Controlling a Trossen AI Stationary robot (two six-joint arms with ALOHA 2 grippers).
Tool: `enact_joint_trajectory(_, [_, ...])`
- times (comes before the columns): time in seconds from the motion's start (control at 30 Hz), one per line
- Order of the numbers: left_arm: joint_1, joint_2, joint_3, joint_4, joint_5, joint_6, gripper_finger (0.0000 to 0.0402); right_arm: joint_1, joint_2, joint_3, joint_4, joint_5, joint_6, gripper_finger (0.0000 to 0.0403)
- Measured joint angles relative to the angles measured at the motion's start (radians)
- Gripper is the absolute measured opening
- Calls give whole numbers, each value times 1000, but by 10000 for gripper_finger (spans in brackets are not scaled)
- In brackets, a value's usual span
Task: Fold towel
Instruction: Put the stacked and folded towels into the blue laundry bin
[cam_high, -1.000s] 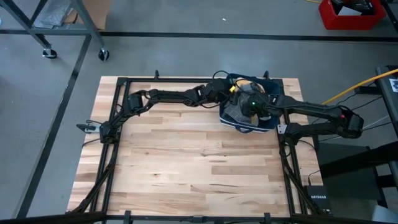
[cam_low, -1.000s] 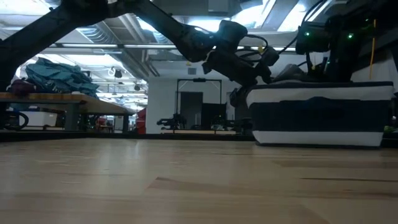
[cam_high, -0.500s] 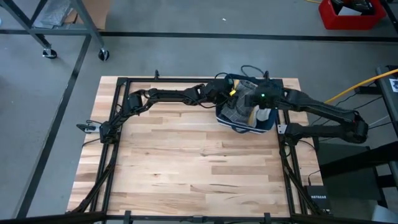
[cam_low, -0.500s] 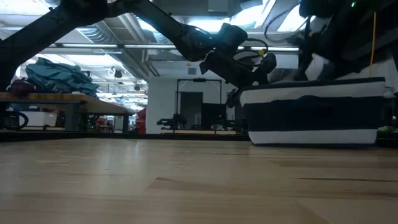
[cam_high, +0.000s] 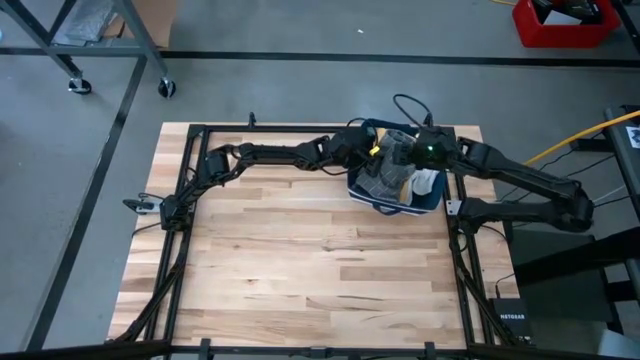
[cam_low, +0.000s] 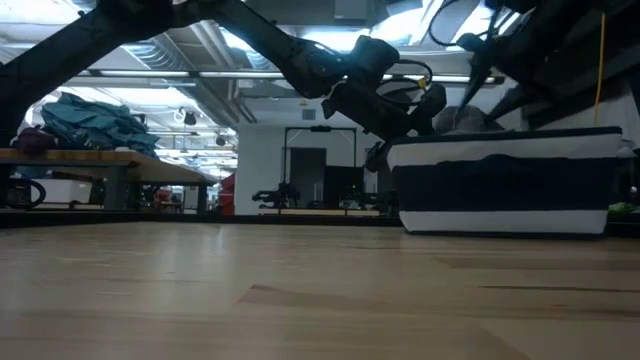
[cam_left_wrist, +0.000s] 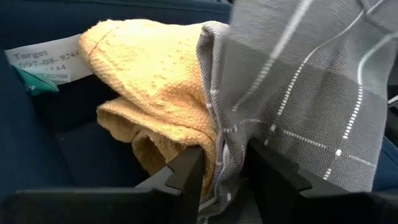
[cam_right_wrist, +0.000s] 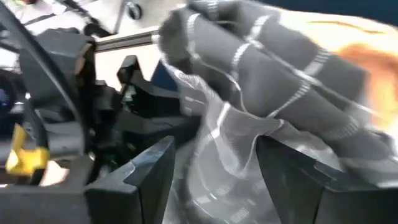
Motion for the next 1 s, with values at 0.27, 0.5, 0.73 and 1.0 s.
enact_joint_trajectory(0.27, [-16,0,0,-37,-28,74,114,-1,146,-10,82,21,-60,230])
enact_joint_trajectory(0.5, [-9,-2,1,-90,-38,118,114,-1,170,-11,-9,210,-74,230])
enact_joint_trajectory(0.73, [-9,-48,-4,-91,-41,206,114,-17,170,-11,-38,253,-104,230])
enact_joint_trajectory(1.0, [-11,-113,-3,-92,-104,347,114,-42,170,-11,-34,220,-107,230])
